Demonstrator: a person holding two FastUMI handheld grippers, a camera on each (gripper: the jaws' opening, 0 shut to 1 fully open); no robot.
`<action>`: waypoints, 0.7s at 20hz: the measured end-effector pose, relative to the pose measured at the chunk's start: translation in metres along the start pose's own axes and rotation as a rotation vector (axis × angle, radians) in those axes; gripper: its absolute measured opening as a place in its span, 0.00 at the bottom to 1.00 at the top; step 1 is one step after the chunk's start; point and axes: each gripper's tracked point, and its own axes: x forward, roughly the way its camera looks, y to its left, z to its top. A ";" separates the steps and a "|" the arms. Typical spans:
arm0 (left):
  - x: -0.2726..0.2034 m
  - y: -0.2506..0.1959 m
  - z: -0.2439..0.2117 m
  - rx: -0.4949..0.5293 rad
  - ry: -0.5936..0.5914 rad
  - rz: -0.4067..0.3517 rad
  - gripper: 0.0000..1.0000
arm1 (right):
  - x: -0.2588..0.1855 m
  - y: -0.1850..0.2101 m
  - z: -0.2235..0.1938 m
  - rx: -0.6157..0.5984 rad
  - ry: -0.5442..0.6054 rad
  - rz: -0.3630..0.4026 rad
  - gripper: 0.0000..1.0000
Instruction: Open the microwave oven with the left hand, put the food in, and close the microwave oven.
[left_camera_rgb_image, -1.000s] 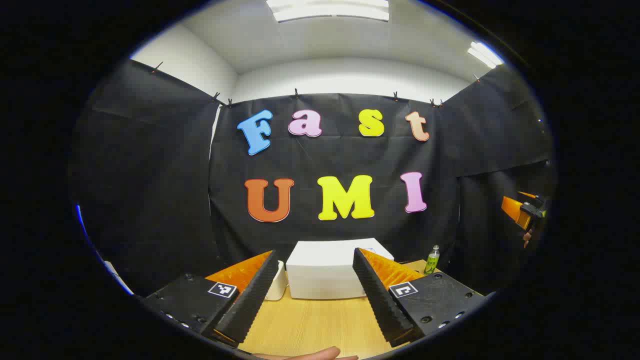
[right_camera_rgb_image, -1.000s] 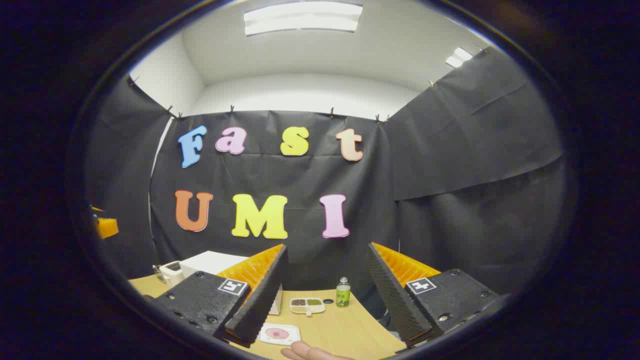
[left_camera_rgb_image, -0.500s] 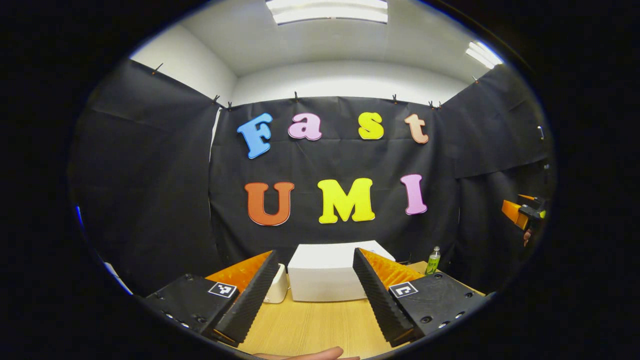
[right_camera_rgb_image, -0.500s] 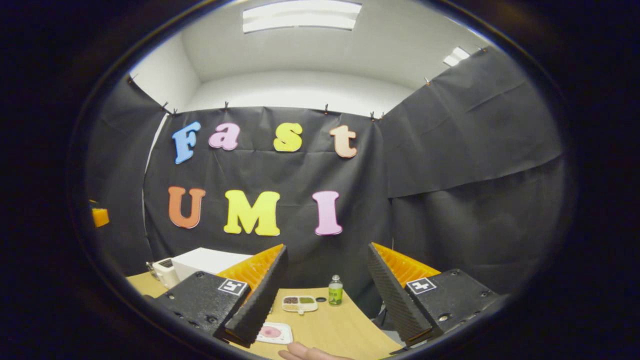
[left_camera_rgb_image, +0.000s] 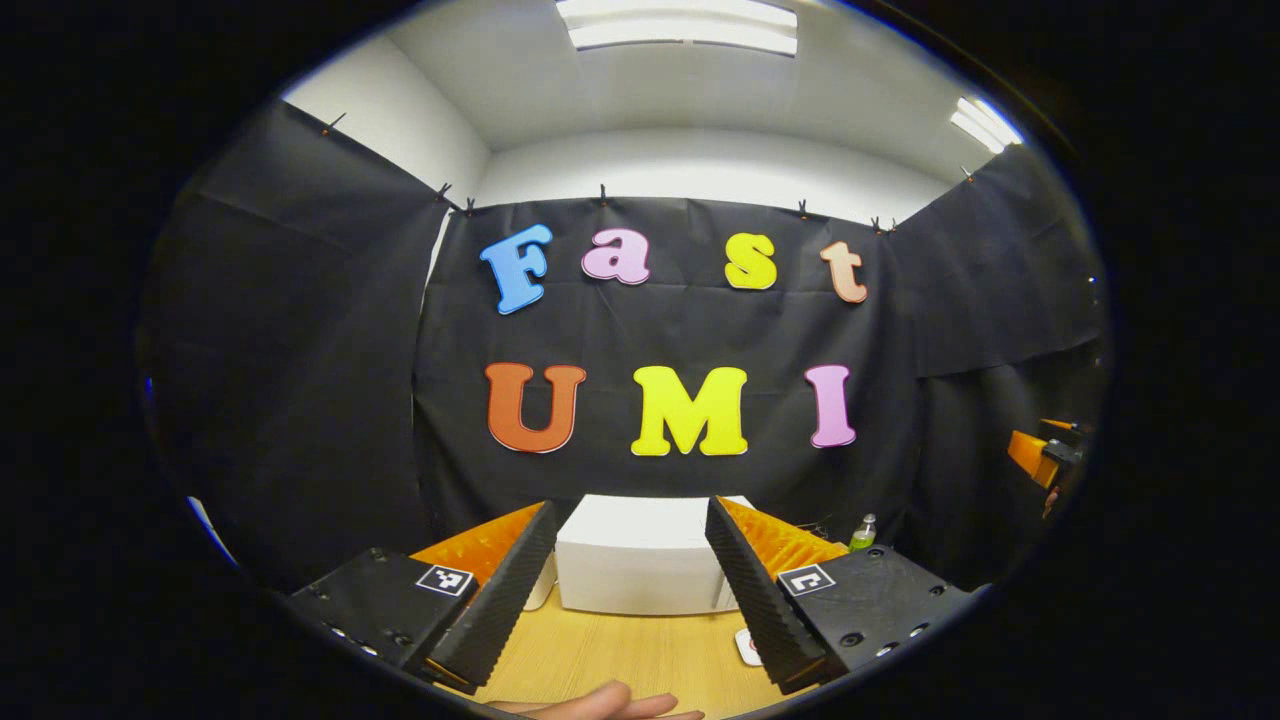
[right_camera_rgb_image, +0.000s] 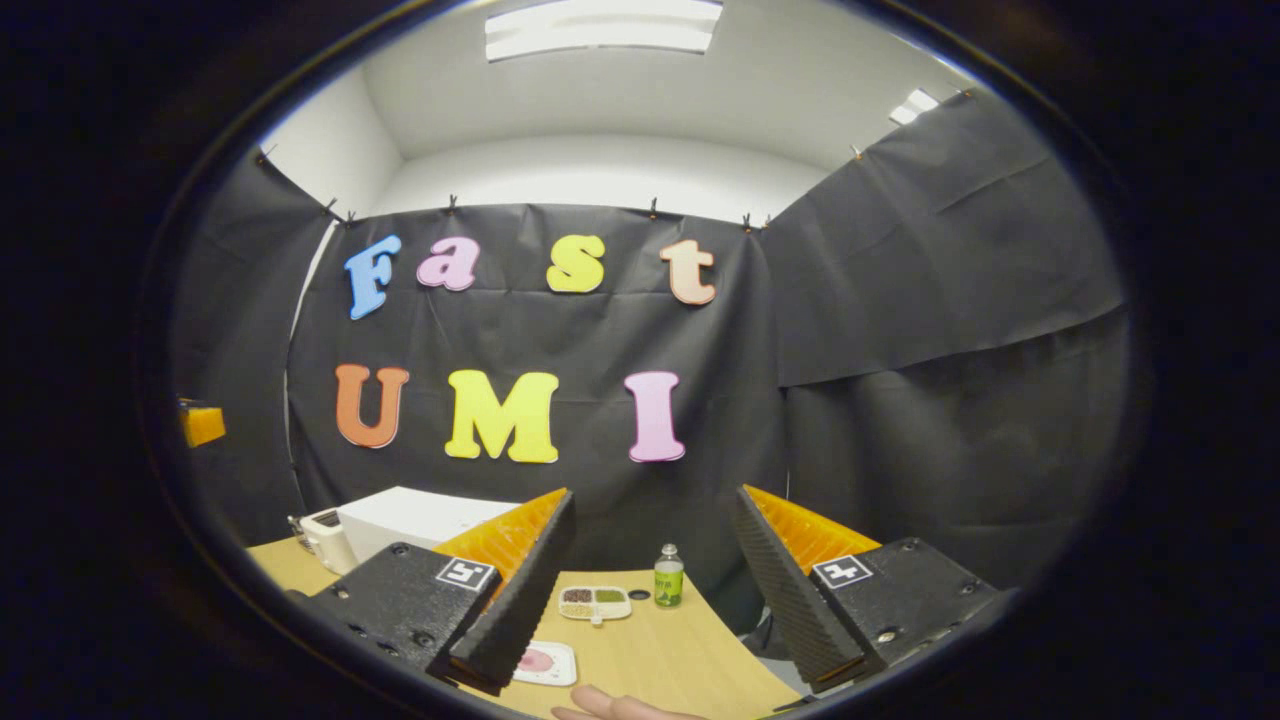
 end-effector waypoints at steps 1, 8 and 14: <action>0.011 0.003 -0.005 0.017 -0.004 0.025 0.94 | 0.000 -0.001 -0.002 0.001 -0.001 0.004 0.91; 0.092 -0.038 -0.078 0.008 0.054 -0.023 0.95 | 0.007 -0.008 -0.015 0.010 -0.022 0.016 0.91; 0.155 -0.074 -0.145 0.043 0.078 -0.065 0.95 | 0.027 -0.010 -0.046 -0.002 -0.006 0.021 1.00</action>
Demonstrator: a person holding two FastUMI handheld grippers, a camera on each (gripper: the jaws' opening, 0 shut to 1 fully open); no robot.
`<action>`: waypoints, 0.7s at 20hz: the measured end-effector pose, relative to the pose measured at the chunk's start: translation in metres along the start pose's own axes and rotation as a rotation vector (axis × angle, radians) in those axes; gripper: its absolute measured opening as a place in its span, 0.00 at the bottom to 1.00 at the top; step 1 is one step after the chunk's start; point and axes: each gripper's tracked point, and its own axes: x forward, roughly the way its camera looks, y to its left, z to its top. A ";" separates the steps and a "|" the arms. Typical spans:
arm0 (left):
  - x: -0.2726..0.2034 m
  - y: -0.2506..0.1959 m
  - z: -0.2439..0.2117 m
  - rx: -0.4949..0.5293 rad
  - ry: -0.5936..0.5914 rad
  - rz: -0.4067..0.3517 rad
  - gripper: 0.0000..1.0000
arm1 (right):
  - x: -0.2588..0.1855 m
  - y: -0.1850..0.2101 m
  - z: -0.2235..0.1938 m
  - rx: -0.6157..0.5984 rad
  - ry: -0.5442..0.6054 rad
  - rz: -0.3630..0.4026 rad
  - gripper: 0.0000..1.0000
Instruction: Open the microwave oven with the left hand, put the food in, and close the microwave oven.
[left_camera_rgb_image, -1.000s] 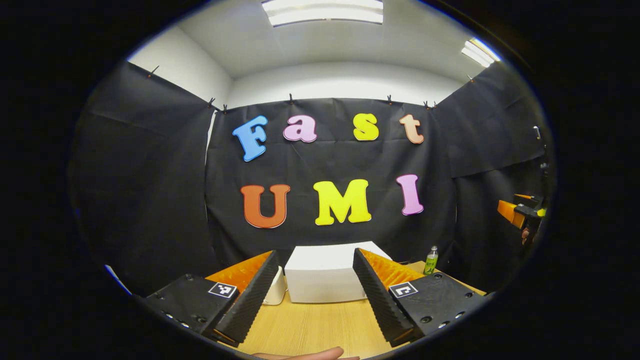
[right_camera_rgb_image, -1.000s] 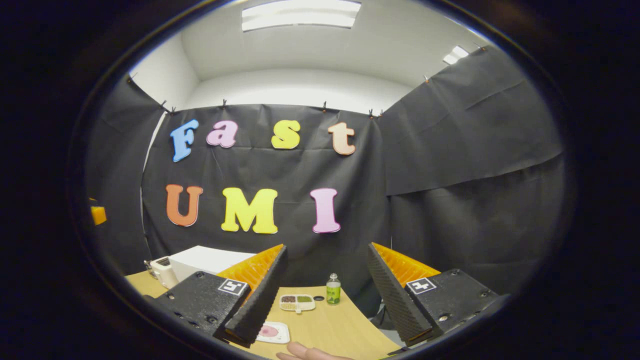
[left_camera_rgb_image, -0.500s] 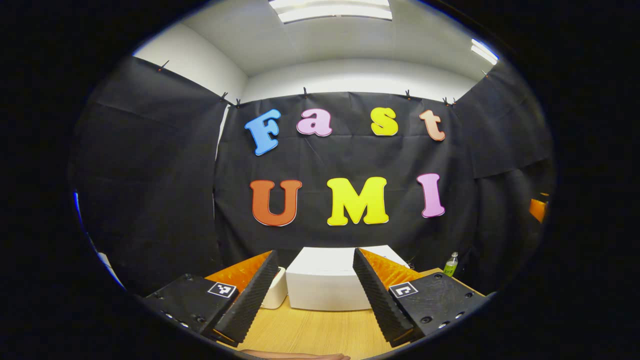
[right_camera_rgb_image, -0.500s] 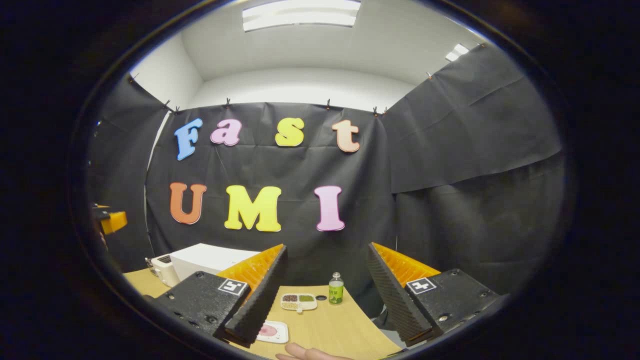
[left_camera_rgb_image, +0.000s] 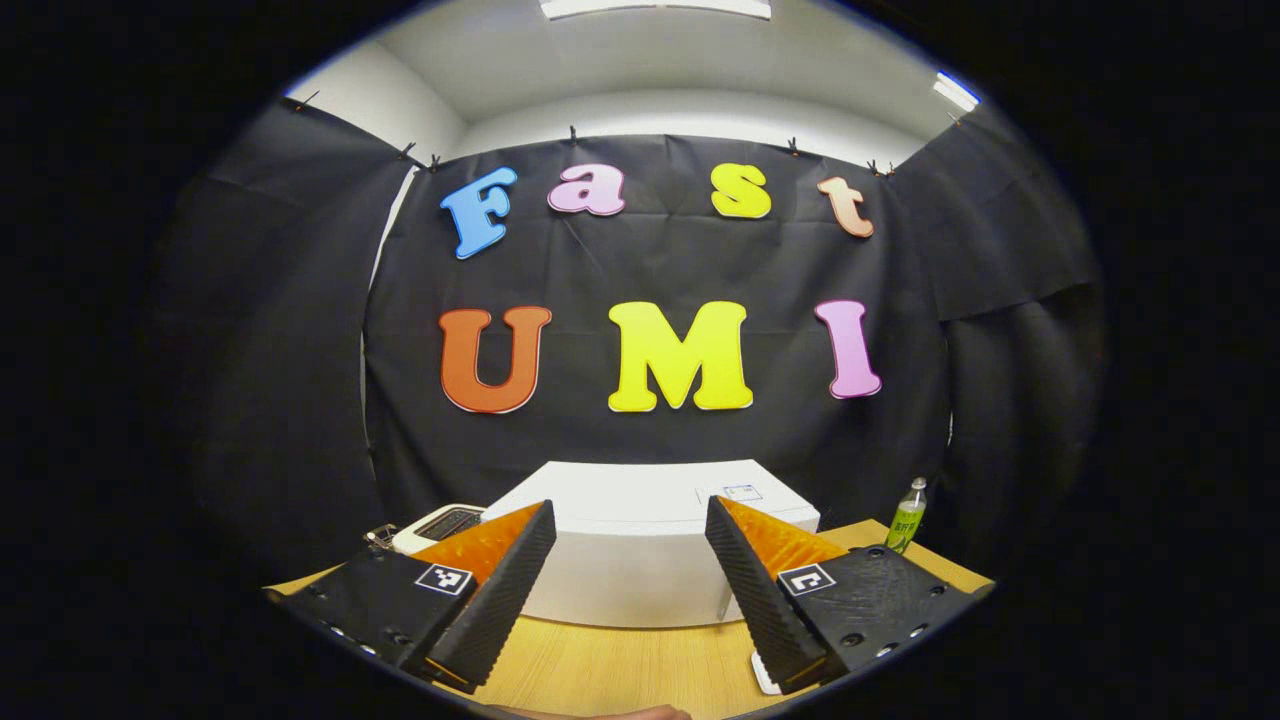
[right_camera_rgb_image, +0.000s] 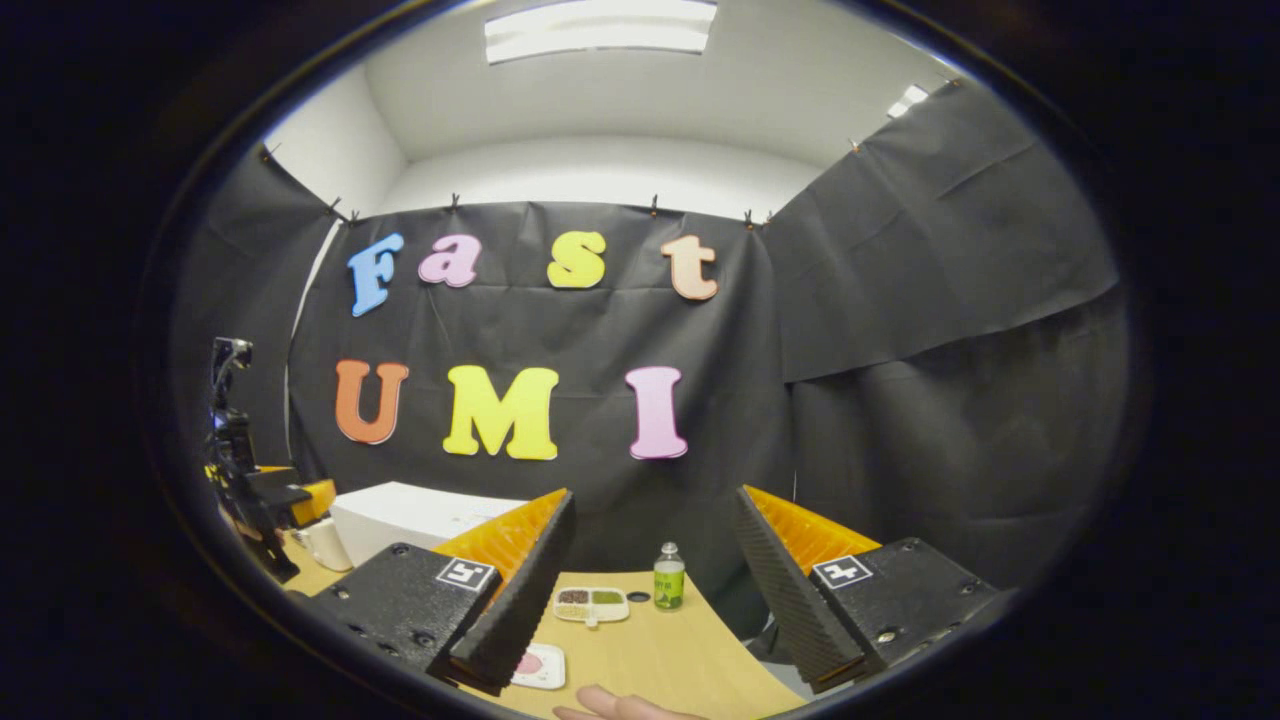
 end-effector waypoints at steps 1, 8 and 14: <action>0.011 -0.010 -0.014 0.009 0.014 -0.012 0.95 | 0.004 0.002 -0.007 -0.001 0.013 0.008 0.91; 0.071 -0.085 -0.098 -0.007 0.117 -0.106 0.95 | 0.025 -0.007 -0.035 0.007 0.041 0.032 1.00; 0.107 -0.112 -0.165 -0.032 0.232 -0.106 0.90 | 0.036 -0.024 -0.057 -0.018 0.048 0.026 0.92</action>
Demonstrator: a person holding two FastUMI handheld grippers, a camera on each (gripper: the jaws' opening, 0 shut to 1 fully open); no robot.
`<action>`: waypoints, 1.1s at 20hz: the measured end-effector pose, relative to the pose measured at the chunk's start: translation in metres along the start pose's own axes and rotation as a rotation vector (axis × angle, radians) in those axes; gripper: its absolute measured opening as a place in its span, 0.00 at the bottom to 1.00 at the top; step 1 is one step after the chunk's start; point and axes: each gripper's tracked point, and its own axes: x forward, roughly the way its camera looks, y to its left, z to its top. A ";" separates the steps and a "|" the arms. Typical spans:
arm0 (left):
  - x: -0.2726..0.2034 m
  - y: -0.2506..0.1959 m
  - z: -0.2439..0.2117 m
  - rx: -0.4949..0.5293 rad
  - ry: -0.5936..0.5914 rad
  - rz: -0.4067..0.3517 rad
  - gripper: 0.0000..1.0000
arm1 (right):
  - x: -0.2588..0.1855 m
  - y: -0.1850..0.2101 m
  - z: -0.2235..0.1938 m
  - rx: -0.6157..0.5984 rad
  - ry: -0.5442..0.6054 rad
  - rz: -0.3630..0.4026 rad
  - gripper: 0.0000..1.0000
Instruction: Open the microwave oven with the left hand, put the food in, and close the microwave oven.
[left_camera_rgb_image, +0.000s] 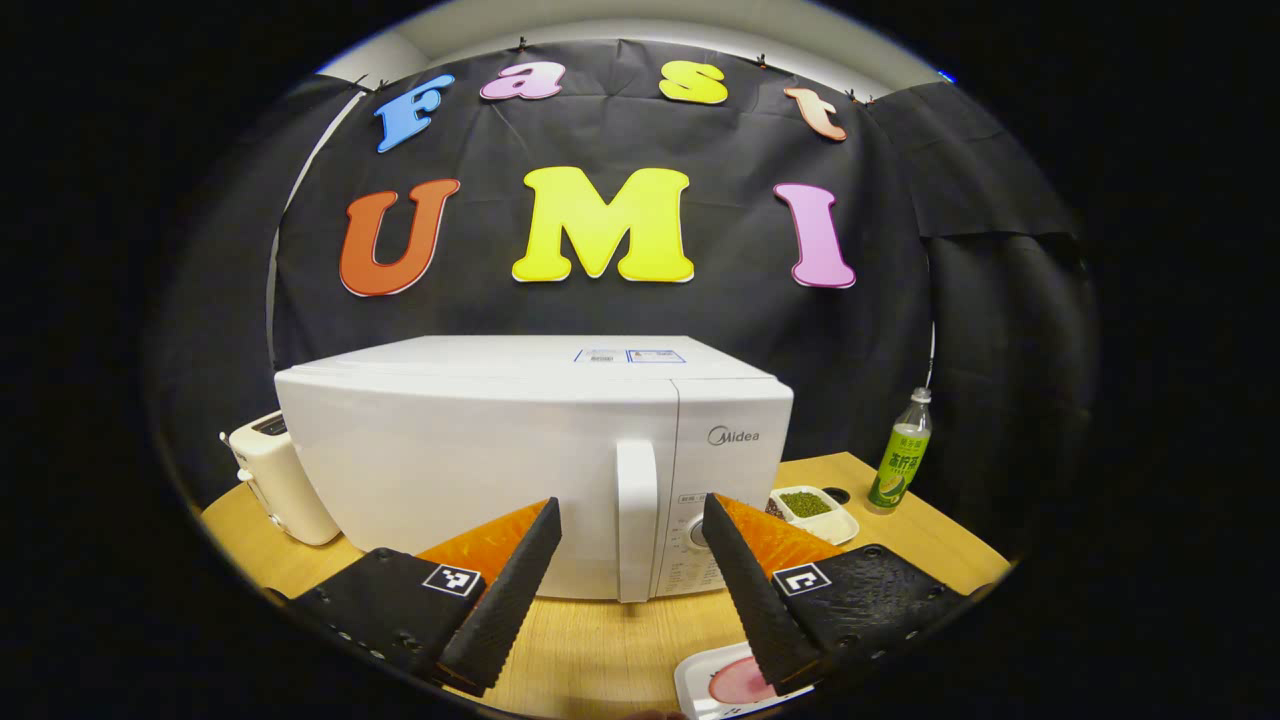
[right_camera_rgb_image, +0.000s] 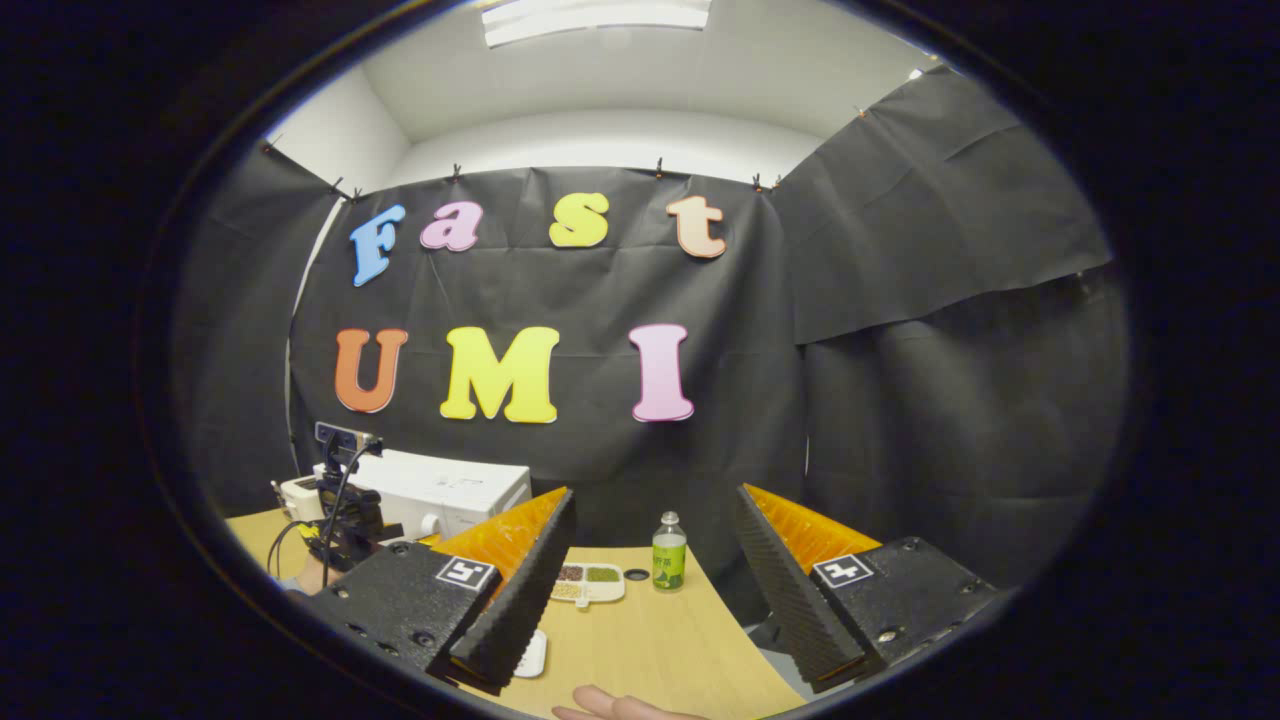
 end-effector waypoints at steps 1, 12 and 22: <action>0.008 0.001 -0.007 0.006 0.009 0.013 0.90 | 0.000 0.001 -0.006 -0.012 -0.004 0.002 0.91; 0.035 0.009 -0.024 0.002 -0.070 0.033 0.55 | 0.010 0.003 -0.038 0.008 0.018 0.048 1.00; 0.033 -0.003 -0.030 -0.035 -0.015 0.013 0.29 | 0.015 -0.007 -0.059 0.039 0.058 0.050 0.92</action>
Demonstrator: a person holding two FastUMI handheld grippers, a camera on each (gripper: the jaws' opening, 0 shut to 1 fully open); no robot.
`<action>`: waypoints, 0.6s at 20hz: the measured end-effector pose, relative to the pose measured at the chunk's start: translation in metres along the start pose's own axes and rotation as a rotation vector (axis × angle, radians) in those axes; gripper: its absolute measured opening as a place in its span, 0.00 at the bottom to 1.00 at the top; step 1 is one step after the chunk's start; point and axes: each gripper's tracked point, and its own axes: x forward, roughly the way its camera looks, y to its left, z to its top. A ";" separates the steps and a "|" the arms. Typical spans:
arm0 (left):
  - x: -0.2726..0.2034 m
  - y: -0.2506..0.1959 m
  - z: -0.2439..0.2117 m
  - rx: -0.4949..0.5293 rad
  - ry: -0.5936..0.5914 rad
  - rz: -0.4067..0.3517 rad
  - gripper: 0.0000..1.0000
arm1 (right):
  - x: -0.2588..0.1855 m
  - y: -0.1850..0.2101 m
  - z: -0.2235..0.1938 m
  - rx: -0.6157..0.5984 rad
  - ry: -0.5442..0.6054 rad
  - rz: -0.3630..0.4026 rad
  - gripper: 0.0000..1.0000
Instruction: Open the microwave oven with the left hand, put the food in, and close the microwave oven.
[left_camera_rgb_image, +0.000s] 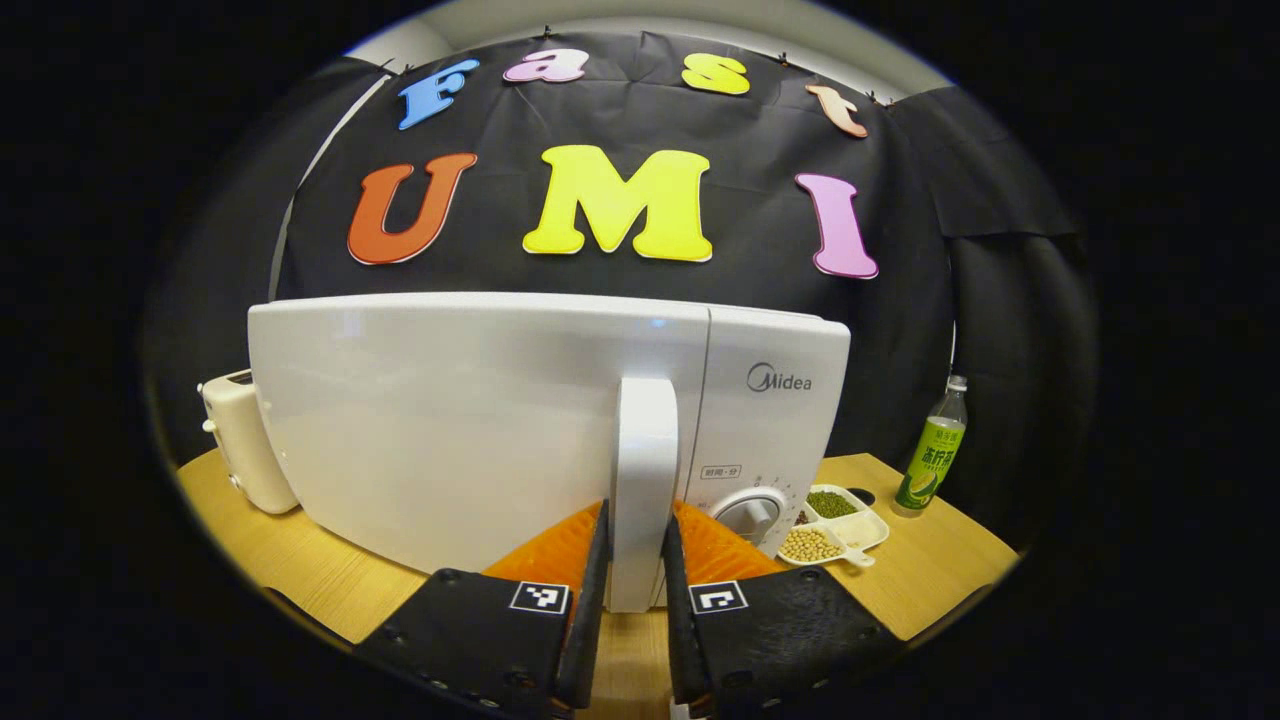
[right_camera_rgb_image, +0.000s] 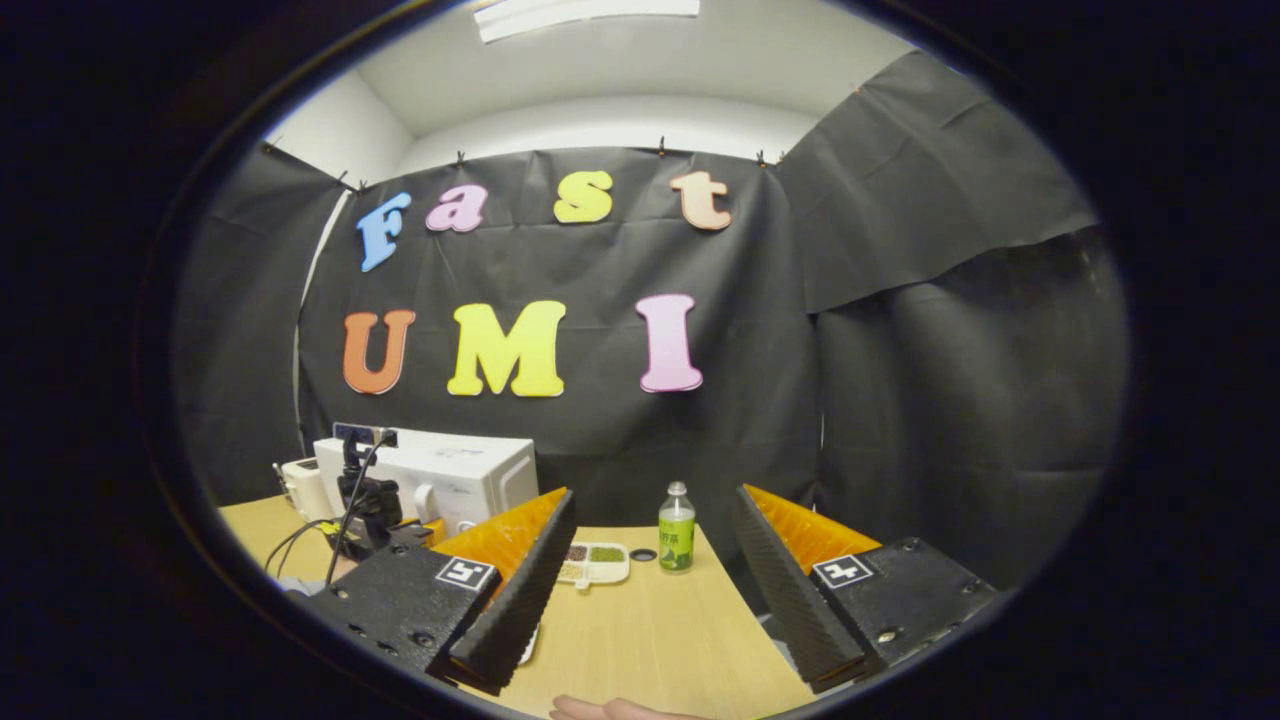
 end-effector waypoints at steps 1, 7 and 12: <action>-0.001 0.000 0.001 0.016 -0.005 0.009 0.29 | 0.000 -0.001 -0.001 0.000 -0.001 -0.001 0.92; -0.005 -0.004 -0.001 -0.017 0.017 -0.046 0.13 | 0.001 0.001 -0.005 -0.002 -0.004 0.003 0.92; -0.005 -0.005 0.004 -0.001 -0.028 -0.052 0.13 | 0.006 0.010 -0.010 -0.020 0.003 0.023 0.91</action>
